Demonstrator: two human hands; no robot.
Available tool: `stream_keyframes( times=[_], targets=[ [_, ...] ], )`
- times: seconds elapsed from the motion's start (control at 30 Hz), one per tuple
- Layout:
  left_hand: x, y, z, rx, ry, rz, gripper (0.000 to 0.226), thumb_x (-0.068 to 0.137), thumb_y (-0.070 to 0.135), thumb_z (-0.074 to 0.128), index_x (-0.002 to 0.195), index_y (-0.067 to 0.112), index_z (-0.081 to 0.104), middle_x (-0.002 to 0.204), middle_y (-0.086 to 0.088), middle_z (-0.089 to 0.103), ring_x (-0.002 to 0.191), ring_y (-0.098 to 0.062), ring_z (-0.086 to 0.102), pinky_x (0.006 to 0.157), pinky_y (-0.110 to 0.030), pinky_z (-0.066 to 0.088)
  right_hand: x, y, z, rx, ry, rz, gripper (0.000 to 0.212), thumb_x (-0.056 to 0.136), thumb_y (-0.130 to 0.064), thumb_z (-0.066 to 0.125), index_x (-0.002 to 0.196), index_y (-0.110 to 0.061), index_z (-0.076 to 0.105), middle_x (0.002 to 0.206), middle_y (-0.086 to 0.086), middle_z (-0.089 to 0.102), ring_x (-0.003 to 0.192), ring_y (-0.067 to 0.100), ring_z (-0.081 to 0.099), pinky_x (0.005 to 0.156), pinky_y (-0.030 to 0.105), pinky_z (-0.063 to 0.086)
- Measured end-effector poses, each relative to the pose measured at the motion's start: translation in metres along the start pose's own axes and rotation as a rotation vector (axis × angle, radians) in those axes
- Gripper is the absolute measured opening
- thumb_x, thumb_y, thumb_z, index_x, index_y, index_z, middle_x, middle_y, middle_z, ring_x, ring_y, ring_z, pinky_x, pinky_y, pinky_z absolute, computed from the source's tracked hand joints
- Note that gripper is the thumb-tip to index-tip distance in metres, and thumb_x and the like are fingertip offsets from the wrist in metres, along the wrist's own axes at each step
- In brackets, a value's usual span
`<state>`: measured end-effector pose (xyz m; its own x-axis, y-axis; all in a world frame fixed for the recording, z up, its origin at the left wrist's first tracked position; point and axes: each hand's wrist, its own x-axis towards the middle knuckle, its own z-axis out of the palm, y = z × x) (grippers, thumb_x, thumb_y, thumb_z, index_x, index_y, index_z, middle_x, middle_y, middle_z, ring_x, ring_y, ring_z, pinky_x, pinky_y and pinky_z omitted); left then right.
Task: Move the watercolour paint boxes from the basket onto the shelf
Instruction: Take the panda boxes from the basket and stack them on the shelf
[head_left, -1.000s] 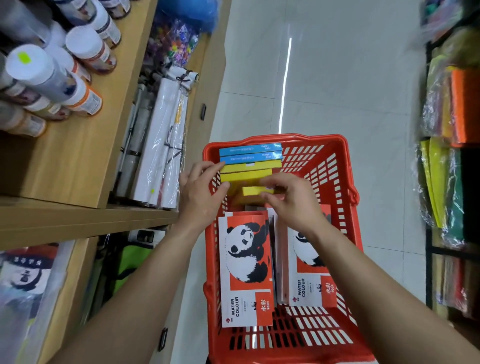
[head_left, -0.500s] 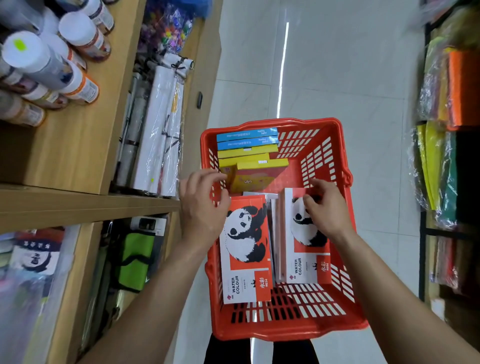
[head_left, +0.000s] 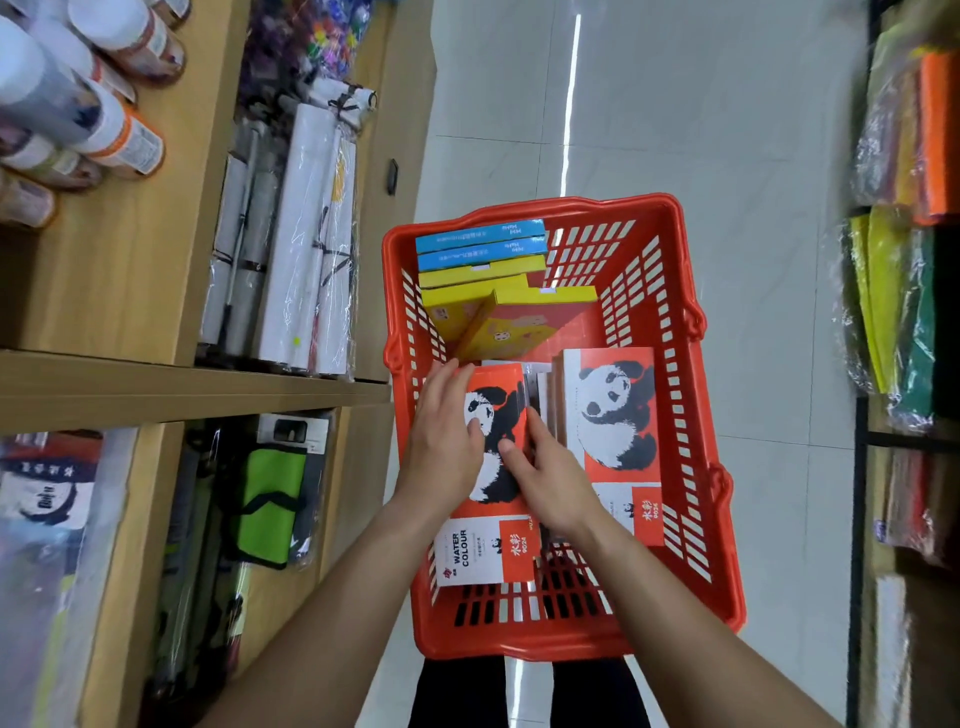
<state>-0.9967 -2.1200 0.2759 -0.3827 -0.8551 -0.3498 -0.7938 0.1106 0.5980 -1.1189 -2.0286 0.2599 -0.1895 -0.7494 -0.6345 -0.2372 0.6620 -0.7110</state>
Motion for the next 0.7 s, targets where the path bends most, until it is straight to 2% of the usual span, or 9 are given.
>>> stream_keyframes(
  times=[0.07,0.13,0.2,0.3,0.37,0.5,0.57,0.63,0.7],
  targets=[
    [0.001,-0.002,-0.002,-0.016,-0.012,-0.014,0.061,0.097,0.002,0.058,0.154,0.015,0.040,0.162,-0.004,0.036,0.151,-0.018,0.027,0.114,-0.013,0.008,-0.007,0.002,0.003,0.026,0.003,-0.018,0.058,0.102,-0.033,0.050,0.156,-0.041,0.029,0.129,-0.018,0.068,0.111,0.007,0.066,0.080,0.010,0.044],
    [0.003,-0.002,-0.006,-0.018,-0.029,-0.011,0.060,0.096,0.002,0.059,0.153,0.016,0.043,0.158,-0.004,0.042,0.146,-0.019,0.036,0.111,-0.016,0.016,-0.012,0.002,0.006,0.083,0.007,-0.029,0.065,0.100,-0.027,0.052,0.158,-0.043,0.026,0.132,-0.016,0.068,0.108,0.003,0.064,0.085,0.015,0.048],
    [0.003,-0.001,-0.009,-0.003,-0.049,-0.003,0.060,0.096,0.002,0.060,0.152,0.015,0.045,0.156,-0.003,0.045,0.144,-0.018,0.038,0.110,-0.013,0.015,-0.016,0.001,0.009,0.163,0.026,-0.027,0.067,0.099,-0.019,0.055,0.158,-0.039,0.029,0.134,-0.009,0.067,0.103,0.002,0.061,0.091,0.025,0.051],
    [0.002,0.001,-0.012,-0.011,-0.069,0.002,0.060,0.095,0.002,0.062,0.151,0.014,0.046,0.155,-0.003,0.046,0.143,-0.019,0.040,0.109,-0.012,0.018,-0.016,-0.003,0.011,0.196,0.053,-0.038,0.066,0.096,-0.013,0.060,0.153,-0.036,0.037,0.124,-0.010,0.069,0.090,-0.005,0.061,0.086,0.025,0.048],
    [0.001,0.002,-0.019,-0.005,-0.072,0.035,0.057,0.096,0.004,0.062,0.150,0.016,0.048,0.153,-0.002,0.049,0.141,-0.018,0.043,0.108,-0.015,0.024,-0.015,-0.007,0.013,0.171,0.050,-0.075,0.069,0.094,-0.012,0.062,0.154,-0.035,0.037,0.128,-0.010,0.069,0.104,0.000,0.064,0.094,0.027,0.051],
    [-0.003,-0.013,-0.045,0.162,0.042,0.175,0.059,0.090,0.011,0.073,0.146,0.014,0.054,0.151,-0.002,0.053,0.141,-0.021,0.045,0.116,-0.036,0.035,-0.014,-0.003,0.021,0.120,0.073,-0.126,0.078,0.094,-0.014,0.060,0.156,-0.047,0.027,0.105,-0.013,0.067,0.089,0.005,0.055,0.092,0.030,0.051],
    [-0.008,-0.022,-0.051,0.193,0.099,0.194,0.070,0.084,0.011,0.079,0.148,0.011,0.051,0.154,-0.004,0.050,0.141,-0.023,0.044,0.117,-0.040,0.036,-0.015,0.001,0.027,0.130,0.087,-0.075,0.081,0.094,-0.016,0.061,0.160,-0.042,0.023,0.108,-0.006,0.063,0.094,0.016,0.046,0.096,0.042,0.049],
    [-0.016,-0.027,-0.047,0.158,0.105,0.161,0.087,0.080,0.013,0.083,0.154,0.008,0.039,0.162,-0.008,0.036,0.146,-0.022,0.034,0.115,-0.035,0.032,-0.020,0.003,0.032,0.159,0.105,-0.046,0.084,0.091,-0.018,0.063,0.157,-0.052,0.023,0.105,-0.013,0.058,0.094,0.017,0.048,0.095,0.044,0.050],
    [-0.022,-0.033,-0.037,0.091,0.114,0.080,0.098,0.081,0.020,0.082,0.160,0.014,0.024,0.167,-0.009,0.020,0.149,-0.019,0.025,0.115,-0.036,0.032,-0.025,0.001,0.036,0.193,0.124,-0.044,0.085,0.088,-0.022,0.067,0.142,-0.073,0.024,0.109,-0.030,0.058,0.101,-0.001,0.057,0.096,0.030,0.050]
  ],
)
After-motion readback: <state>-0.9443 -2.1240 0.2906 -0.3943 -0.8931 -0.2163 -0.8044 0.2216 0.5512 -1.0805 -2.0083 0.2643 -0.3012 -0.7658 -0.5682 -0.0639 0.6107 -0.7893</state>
